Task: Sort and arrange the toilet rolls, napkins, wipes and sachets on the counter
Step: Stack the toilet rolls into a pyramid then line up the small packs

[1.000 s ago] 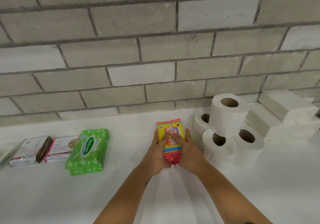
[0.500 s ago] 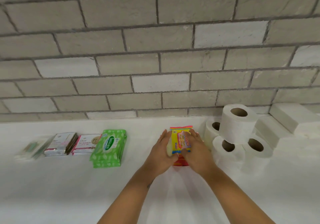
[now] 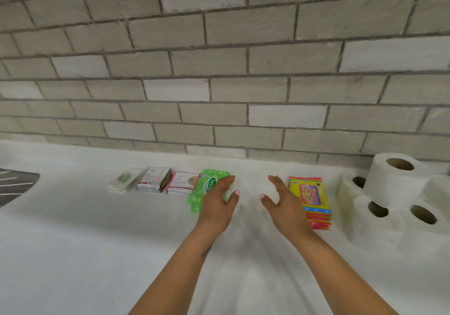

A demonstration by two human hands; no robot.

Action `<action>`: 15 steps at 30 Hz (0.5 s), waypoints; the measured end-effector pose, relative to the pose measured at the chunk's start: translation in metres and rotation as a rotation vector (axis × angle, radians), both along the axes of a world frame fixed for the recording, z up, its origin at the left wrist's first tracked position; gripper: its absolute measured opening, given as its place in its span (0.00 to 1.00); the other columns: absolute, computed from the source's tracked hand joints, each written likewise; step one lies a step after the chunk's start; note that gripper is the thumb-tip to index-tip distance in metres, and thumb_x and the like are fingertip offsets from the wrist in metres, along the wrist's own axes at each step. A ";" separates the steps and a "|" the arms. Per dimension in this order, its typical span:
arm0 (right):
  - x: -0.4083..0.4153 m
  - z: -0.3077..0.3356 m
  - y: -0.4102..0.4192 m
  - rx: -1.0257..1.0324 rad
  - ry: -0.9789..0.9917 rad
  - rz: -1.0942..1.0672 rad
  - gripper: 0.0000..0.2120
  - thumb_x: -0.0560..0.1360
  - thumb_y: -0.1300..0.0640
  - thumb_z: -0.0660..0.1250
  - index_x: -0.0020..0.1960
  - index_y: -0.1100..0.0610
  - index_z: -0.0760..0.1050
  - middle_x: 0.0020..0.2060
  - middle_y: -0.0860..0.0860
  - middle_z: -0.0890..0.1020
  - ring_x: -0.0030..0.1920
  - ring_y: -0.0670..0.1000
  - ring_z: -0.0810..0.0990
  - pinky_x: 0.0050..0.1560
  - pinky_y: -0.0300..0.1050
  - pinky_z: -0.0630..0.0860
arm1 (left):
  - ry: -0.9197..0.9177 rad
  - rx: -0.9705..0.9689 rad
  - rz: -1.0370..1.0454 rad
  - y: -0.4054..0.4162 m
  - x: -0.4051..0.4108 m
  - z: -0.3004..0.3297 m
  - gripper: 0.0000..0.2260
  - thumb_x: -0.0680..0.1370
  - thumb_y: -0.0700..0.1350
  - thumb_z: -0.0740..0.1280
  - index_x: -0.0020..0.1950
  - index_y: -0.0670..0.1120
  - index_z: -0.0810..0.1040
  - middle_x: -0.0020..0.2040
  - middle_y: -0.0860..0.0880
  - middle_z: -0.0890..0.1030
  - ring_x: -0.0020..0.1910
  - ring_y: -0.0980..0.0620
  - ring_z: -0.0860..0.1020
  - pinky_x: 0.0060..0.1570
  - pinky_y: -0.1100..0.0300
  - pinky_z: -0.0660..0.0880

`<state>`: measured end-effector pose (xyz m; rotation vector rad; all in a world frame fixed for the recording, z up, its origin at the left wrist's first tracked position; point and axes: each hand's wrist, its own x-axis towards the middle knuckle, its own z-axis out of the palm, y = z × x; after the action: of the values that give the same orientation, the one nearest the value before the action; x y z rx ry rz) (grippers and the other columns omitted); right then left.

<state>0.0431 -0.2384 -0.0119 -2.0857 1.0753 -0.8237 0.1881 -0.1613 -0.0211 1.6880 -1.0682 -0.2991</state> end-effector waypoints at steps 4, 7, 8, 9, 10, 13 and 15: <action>0.031 0.004 0.013 0.041 -0.027 -0.029 0.27 0.77 0.53 0.64 0.74 0.52 0.61 0.74 0.49 0.62 0.73 0.47 0.61 0.68 0.36 0.57 | -0.029 0.017 0.028 0.015 0.040 0.008 0.16 0.78 0.42 0.65 0.65 0.46 0.74 0.62 0.51 0.77 0.63 0.54 0.74 0.62 0.57 0.72; 0.057 0.004 0.023 0.096 -0.050 -0.048 0.26 0.78 0.52 0.63 0.74 0.52 0.61 0.74 0.49 0.63 0.73 0.48 0.63 0.68 0.38 0.58 | -0.034 0.036 0.007 0.027 0.070 0.010 0.16 0.78 0.42 0.65 0.66 0.47 0.72 0.64 0.51 0.76 0.64 0.54 0.73 0.64 0.54 0.71; 0.064 0.004 0.025 0.115 -0.065 -0.053 0.26 0.77 0.52 0.63 0.74 0.51 0.61 0.74 0.50 0.63 0.73 0.48 0.63 0.68 0.40 0.59 | -0.033 0.037 -0.001 0.029 0.078 0.010 0.17 0.78 0.41 0.65 0.66 0.47 0.72 0.64 0.51 0.76 0.64 0.55 0.73 0.65 0.55 0.71; 0.071 0.003 0.028 0.130 -0.076 -0.060 0.26 0.77 0.52 0.63 0.74 0.51 0.61 0.74 0.50 0.63 0.72 0.48 0.64 0.68 0.40 0.60 | -0.034 0.039 -0.009 0.032 0.087 0.010 0.17 0.78 0.41 0.65 0.66 0.46 0.72 0.63 0.52 0.76 0.64 0.55 0.73 0.64 0.56 0.71; 0.080 0.001 0.031 0.143 -0.084 -0.071 0.26 0.77 0.52 0.63 0.74 0.51 0.61 0.74 0.50 0.64 0.72 0.48 0.64 0.68 0.40 0.61 | -0.038 0.039 -0.020 0.034 0.098 0.009 0.17 0.78 0.40 0.65 0.66 0.46 0.72 0.61 0.54 0.76 0.63 0.55 0.73 0.63 0.57 0.71; 0.101 -0.004 0.039 0.173 -0.096 -0.102 0.26 0.78 0.52 0.63 0.74 0.51 0.60 0.74 0.51 0.64 0.72 0.48 0.64 0.67 0.40 0.61 | -0.033 0.045 -0.044 0.037 0.121 0.005 0.17 0.78 0.40 0.65 0.66 0.46 0.71 0.58 0.57 0.72 0.61 0.56 0.72 0.60 0.61 0.69; 0.113 -0.009 0.042 0.193 -0.097 -0.123 0.27 0.78 0.51 0.63 0.74 0.51 0.60 0.73 0.52 0.64 0.73 0.49 0.63 0.68 0.42 0.60 | -0.004 0.060 -0.067 0.037 0.132 0.001 0.18 0.78 0.40 0.64 0.68 0.46 0.70 0.59 0.57 0.71 0.61 0.55 0.71 0.61 0.60 0.69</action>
<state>0.1566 -0.1967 -0.0208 -1.8163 1.1909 -0.8359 0.3199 -0.1247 -0.0200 1.7086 -1.1306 -0.3746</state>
